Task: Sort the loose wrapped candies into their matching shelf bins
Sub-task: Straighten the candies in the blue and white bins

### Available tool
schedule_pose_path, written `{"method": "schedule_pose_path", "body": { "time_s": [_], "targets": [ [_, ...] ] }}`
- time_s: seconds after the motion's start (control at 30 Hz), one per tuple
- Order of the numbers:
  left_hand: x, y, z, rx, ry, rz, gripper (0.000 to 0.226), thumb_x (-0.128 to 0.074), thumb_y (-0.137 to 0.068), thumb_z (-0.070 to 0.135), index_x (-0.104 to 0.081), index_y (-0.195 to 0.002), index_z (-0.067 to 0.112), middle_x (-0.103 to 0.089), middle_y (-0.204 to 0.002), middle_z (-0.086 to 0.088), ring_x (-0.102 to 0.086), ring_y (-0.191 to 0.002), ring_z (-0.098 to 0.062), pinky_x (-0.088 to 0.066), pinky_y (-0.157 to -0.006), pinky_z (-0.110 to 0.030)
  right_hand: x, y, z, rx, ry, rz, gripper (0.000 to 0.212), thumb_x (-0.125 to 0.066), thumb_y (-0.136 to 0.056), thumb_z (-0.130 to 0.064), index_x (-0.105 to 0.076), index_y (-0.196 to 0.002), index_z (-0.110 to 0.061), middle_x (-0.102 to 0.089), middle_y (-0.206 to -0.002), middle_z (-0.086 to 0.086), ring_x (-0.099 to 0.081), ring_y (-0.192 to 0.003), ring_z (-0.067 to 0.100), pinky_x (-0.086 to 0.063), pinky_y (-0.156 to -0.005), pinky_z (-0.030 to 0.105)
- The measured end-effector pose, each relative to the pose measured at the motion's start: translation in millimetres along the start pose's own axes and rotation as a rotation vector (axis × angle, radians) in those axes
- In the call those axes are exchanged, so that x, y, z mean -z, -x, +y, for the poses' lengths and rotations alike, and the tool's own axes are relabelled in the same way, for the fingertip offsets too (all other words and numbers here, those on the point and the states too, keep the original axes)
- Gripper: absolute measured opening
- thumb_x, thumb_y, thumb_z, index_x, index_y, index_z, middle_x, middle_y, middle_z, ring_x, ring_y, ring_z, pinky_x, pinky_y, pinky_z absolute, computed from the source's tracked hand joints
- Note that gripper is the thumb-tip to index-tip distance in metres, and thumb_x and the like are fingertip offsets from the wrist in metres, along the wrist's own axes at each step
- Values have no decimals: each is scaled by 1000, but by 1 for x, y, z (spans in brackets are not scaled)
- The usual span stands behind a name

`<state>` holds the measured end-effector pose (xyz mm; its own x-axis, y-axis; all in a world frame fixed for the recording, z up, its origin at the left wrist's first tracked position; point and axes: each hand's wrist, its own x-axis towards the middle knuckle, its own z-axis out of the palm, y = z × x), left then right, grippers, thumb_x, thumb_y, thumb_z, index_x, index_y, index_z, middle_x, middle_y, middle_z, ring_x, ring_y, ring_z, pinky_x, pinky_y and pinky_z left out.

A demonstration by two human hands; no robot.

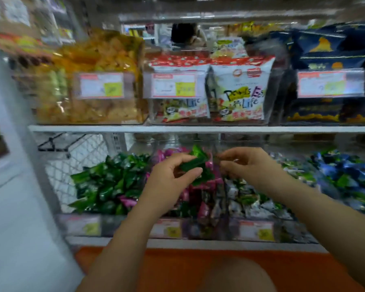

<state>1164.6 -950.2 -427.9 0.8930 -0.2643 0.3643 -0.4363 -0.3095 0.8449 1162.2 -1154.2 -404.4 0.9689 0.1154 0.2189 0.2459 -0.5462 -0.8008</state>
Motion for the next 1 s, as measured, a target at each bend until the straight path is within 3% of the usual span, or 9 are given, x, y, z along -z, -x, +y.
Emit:
{"method": "schedule_pose_path", "body": {
  "time_s": [0.1, 0.17, 0.27, 0.37, 0.5, 0.63, 0.7, 0.87, 1.0],
  "targets": [
    [33, 18, -24, 89, -92, 207, 17, -61, -89, 31, -60, -106, 35, -46, -111, 34, -46, -102, 12, -35, -82, 0, -19, -12, 10, -35, 284, -58, 25, -61, -91, -28, -61, -116, -29, -63, -99, -13, -55, -74, -1, -43, -63, 7],
    [55, 29, -45, 119, -198, 370, 32, -61, -89, 31, -61, -120, 23, -46, -128, 19, -46, -110, 6, -36, -88, -8, -35, -17, 14, -37, 452, -94, 35, -60, -92, -29, -58, -126, -25, -59, -103, -12, -49, -79, 4, -38, -60, 4],
    [78, 31, -72, 115, -271, 494, 33, -62, -90, 27, -61, -122, 17, -48, -131, 9, -54, -110, -1, -38, -87, -11, -50, -21, 21, -46, 508, -113, 36, -62, -91, -31, -59, -125, -22, -62, -121, -2, -55, -94, 9, -34, -70, 9],
    [90, 21, -98, 123, -397, 430, 37, -59, -92, 27, -57, -128, 21, -54, -133, 2, -52, -119, -17, -38, -97, -24, -52, -25, 22, -61, 535, -120, 37, -62, -90, -32, -59, -126, -21, -61, -123, -2, -57, -104, 12, -34, -77, 12],
    [88, 9, -129, 171, -611, 249, 42, -50, -96, 31, -47, -138, 28, -54, -137, -3, -56, -117, -26, -43, -101, -44, -48, -25, 23, -38, 562, -120, 34, -62, -90, -31, -61, -123, -23, -61, -121, -3, -51, -90, 5, -34, -75, 10],
    [89, 0, -137, 240, -926, 173, 42, -37, -100, 40, -36, -142, 39, -41, -146, 11, -35, -134, -21, -22, -110, -44, -49, -22, 25, -7, 545, -126, 32, -64, -89, -29, -63, -121, -22, -62, -120, -4, -51, -91, 4, -38, -80, 12],
    [91, -6, -131, 281, -1031, 118, 43, -33, -101, 42, -31, -144, 42, -35, -150, 13, -30, -135, -23, -21, -109, -43, -49, -21, 25, -4, 539, -134, 33, -64, -89, -29, -62, -122, -22, -62, -120, -3, -51, -91, 4, -39, -80, 13],
    [93, -10, -109, 252, -1002, 157, 42, -42, -99, 38, -39, -141, 38, -37, -149, 10, -30, -135, -24, -24, -107, -42, -42, -14, 21, 23, 510, -137, 31, -63, -90, -28, -63, -121, -24, -61, -119, -5, -49, -90, 1, -37, -64, -1],
    [73, -11, -74, 58, -859, 281, 33, -48, -97, 30, -56, -129, 30, -54, -134, 6, -43, -125, -23, -28, -106, -43, -27, -3, 18, 21, 497, -112, 31, -61, -91, -29, -61, -121, -26, -56, -125, -4, -50, -94, 7, -37, -73, 7]
  ]
}}
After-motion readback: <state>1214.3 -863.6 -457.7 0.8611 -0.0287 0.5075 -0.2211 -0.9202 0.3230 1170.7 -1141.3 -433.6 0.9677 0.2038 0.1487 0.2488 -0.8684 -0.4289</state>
